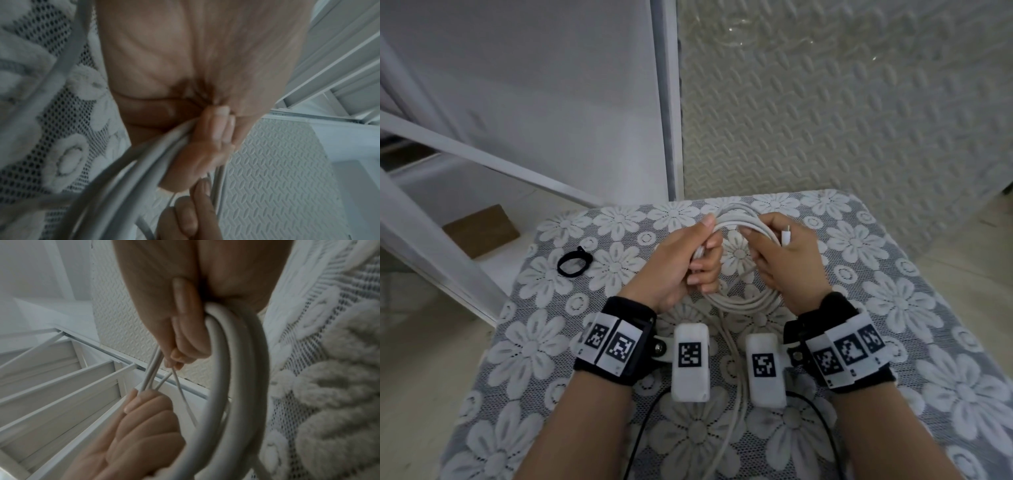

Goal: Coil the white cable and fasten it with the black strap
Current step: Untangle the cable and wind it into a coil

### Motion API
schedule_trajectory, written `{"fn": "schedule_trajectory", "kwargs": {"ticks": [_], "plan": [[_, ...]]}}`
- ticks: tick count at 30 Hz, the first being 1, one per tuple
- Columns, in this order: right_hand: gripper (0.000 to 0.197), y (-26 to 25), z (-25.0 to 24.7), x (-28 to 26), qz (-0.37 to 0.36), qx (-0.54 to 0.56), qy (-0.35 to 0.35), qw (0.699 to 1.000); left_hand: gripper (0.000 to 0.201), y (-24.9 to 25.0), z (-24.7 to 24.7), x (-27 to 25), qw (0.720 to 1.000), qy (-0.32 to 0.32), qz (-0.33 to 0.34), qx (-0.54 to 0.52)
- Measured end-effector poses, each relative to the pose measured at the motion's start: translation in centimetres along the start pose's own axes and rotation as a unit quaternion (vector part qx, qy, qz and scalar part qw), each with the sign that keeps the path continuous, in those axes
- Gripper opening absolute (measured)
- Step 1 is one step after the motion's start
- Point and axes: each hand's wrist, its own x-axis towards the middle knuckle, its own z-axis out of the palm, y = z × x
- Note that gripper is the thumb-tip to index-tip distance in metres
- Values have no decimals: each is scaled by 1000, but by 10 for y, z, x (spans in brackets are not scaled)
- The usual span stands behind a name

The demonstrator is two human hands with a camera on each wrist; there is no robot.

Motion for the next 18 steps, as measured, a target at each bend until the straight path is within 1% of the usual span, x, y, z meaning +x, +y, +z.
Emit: {"fn": "schedule_trajectory", "kwargs": {"ticks": [3,5,7,9,11,14,16,18], "plan": [[6,0,-1,0,-14,-8,-6,1000,37,-1,-3,0,1000,19,7,3],[8,0,-1,1,-11,-6,4,1000,36,-2,-7,-1,1000,9,22,-12],[13,0,-2,1,-21,-13,18,1000,28,-2,-11,-2,999,2,48,3],[18,-1,-3,0,-55,-15,23,998,21,-2,-13,-3,996,25,79,34],[20,-4,-4,-1,-91,2,12,996,19,-1,-17,-3,990,72,115,43],[25,-5,-8,-1,-106,86,-17,990,18,1,-26,-3,976,141,165,15],[28,-4,-11,0,-94,165,-35,981,17,2,-29,-2,971,158,178,-19],[28,-5,-15,2,-79,243,-45,966,16,3,-31,-3,969,166,179,-46]]}}
